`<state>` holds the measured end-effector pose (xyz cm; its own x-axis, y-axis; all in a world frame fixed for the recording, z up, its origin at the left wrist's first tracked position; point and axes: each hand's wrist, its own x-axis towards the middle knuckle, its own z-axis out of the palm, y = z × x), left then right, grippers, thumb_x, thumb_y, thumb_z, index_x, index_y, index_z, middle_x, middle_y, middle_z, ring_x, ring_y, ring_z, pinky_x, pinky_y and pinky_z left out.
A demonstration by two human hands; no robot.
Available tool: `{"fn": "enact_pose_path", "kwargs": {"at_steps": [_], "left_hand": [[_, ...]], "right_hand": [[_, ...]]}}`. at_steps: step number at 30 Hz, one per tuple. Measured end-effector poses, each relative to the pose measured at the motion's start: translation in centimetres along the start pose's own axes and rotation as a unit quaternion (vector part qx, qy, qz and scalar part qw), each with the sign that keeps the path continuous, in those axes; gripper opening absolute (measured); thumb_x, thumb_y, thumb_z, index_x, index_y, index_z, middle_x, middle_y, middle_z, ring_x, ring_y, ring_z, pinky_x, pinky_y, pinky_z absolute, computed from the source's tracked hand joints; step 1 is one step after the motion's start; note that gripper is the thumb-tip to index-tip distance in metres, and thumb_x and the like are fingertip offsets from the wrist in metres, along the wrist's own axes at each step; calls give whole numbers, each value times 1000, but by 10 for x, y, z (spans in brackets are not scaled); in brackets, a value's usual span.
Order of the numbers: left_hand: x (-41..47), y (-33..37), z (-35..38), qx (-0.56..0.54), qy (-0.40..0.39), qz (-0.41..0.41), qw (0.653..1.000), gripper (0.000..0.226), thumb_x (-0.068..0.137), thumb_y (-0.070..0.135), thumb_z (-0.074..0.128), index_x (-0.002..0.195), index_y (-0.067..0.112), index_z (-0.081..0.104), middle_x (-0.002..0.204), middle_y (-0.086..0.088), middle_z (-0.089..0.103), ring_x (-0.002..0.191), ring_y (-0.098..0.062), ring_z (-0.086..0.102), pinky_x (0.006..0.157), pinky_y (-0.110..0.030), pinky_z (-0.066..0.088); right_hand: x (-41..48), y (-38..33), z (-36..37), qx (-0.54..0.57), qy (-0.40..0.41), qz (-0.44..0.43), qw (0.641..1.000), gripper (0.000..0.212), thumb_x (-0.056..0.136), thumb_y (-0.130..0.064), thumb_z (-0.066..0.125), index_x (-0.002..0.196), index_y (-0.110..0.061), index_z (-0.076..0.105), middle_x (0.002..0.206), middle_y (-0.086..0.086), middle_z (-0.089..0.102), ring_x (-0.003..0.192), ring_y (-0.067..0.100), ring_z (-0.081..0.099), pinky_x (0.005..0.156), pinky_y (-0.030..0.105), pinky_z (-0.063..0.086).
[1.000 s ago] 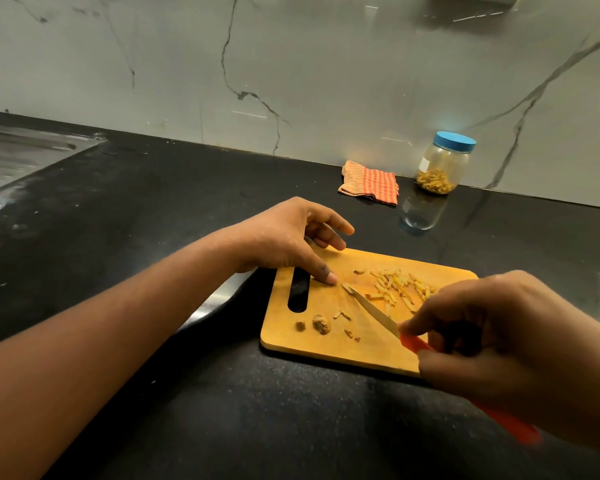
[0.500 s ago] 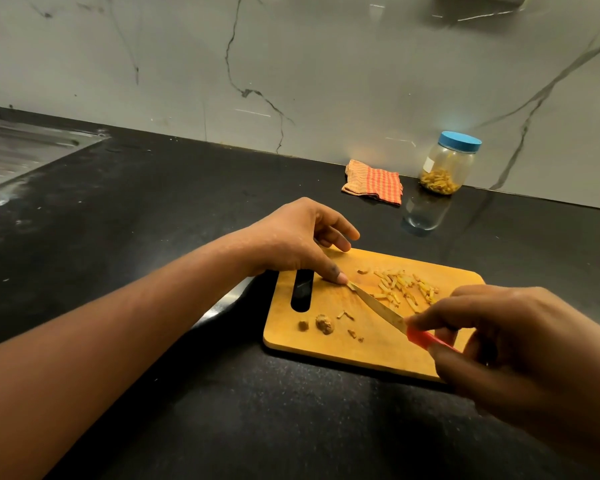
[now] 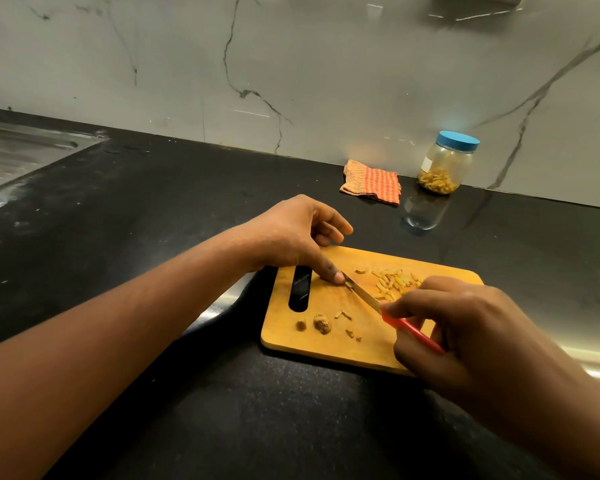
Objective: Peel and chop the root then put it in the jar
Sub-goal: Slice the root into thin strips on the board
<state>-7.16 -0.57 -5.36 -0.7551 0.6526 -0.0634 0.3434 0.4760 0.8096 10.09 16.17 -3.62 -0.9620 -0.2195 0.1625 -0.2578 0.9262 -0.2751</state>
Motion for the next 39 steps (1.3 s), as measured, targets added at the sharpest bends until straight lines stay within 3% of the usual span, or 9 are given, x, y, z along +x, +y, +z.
{"fn": "enact_pose_path", "kwargs": {"at_steps": [8, 13, 16, 19, 24, 31, 39], "left_hand": [[-2, -3, -1, 4, 0, 16, 1000, 55, 67, 20, 87, 117, 29, 65, 111, 9, 67, 107, -8, 61, 89, -23, 53], [-7, -1, -1, 23, 3, 44, 999, 48, 68, 22, 86, 112, 27, 69, 96, 9, 72, 95, -5, 66, 84, -18, 51], [-9, 1, -3, 29, -8, 53, 998, 44, 71, 19, 85, 112, 23, 69, 88, 7, 75, 88, -3, 70, 81, -15, 46], [-11, 2, -8, 22, -28, 54, 998, 41, 76, 13, 80, 115, 20, 68, 88, 5, 76, 88, -5, 72, 81, -16, 47], [-12, 2, -13, 36, -52, 60, 996, 39, 79, 9, 77, 116, 19, 68, 90, 4, 77, 90, -7, 72, 82, -21, 51], [-13, 5, -11, 81, -48, 68, 993, 33, 83, 14, 74, 114, 25, 69, 90, 11, 75, 91, -1, 70, 83, -17, 51], [-12, 6, -7, 114, -40, 74, 990, 29, 84, 22, 74, 112, 29, 70, 85, 14, 73, 85, 1, 68, 68, -7, 49]], "right_hand": [[-19, 5, -1, -22, 33, 9, 999, 24, 74, -44, 58, 92, -36, 73, 72, -19, 60, 78, -2, 57, 45, 10, 41], [-20, 7, 0, -15, 56, 21, 998, 19, 74, -30, 73, 94, -31, 73, 73, -18, 60, 80, -2, 58, 46, 11, 45], [-20, 3, 4, 2, 77, 12, 997, 20, 75, -36, 66, 94, -32, 73, 72, -17, 60, 75, 1, 59, 55, 12, 46], [-20, -2, 11, 3, 73, 10, 997, 23, 76, -41, 62, 96, -35, 72, 72, -19, 60, 76, 1, 59, 48, 13, 45], [-20, -3, 15, 24, 66, 15, 997, 28, 79, -49, 56, 100, -36, 71, 75, -21, 60, 84, -3, 58, 50, 12, 46], [-27, 4, 12, 36, 99, 63, 992, 29, 72, -41, 60, 97, -34, 73, 74, -21, 60, 82, -2, 57, 56, 13, 46], [-25, -8, 21, 51, 103, 71, 991, 34, 73, -45, 55, 103, -36, 70, 76, -19, 60, 82, -1, 56, 59, 17, 48]]}}
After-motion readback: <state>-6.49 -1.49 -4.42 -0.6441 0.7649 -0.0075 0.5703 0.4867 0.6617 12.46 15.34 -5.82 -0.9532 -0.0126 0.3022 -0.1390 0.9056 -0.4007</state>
